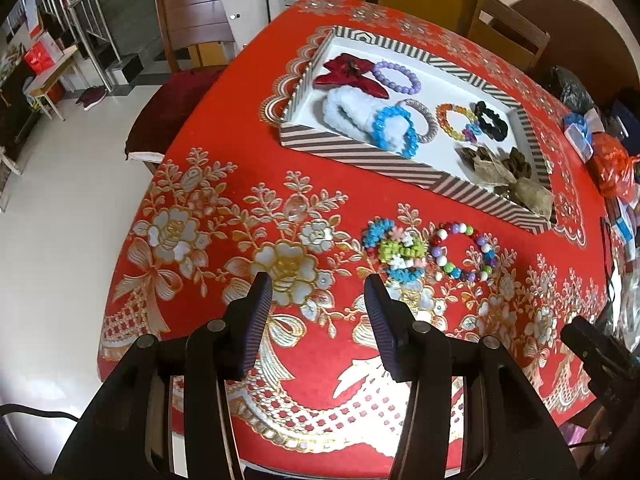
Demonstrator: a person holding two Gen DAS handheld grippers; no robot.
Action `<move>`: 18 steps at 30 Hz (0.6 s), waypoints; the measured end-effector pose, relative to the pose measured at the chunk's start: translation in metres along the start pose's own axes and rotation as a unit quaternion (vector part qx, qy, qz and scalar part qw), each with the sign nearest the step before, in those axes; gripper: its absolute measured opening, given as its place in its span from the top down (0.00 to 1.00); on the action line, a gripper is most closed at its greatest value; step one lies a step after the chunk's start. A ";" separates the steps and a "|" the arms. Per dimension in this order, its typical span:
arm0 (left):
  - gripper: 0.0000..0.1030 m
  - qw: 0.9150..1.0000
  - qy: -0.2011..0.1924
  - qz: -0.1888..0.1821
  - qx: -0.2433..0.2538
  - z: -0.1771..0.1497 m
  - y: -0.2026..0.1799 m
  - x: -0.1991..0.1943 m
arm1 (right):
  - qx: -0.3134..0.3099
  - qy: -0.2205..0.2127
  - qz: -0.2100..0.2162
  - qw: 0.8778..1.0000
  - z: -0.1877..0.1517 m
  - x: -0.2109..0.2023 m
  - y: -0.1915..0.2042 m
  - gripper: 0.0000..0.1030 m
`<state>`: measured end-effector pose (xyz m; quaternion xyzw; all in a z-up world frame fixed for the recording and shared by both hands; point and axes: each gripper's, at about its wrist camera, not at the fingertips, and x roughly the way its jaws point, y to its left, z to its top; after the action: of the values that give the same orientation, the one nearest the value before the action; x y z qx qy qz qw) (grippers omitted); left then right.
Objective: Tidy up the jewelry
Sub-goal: 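Withdraw both tools from the tray back to the remaining bracelets, then grasp the green charm bracelet with the left tool while the right tool grasps the pastel bead bracelet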
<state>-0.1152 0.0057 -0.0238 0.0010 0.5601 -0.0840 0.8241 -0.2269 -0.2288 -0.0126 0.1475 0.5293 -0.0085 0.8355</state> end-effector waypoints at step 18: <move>0.54 1.000 0.009 0.003 0.018 0.008 -0.011 0.013 | -0.025 0.018 0.018 0.999 0.024 0.033 0.027 0.59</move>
<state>-0.1042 -0.0082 -0.0319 0.0182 0.5660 -0.0913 0.8191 -0.1864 -0.2046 -0.0256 0.1364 0.5416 0.0227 0.8292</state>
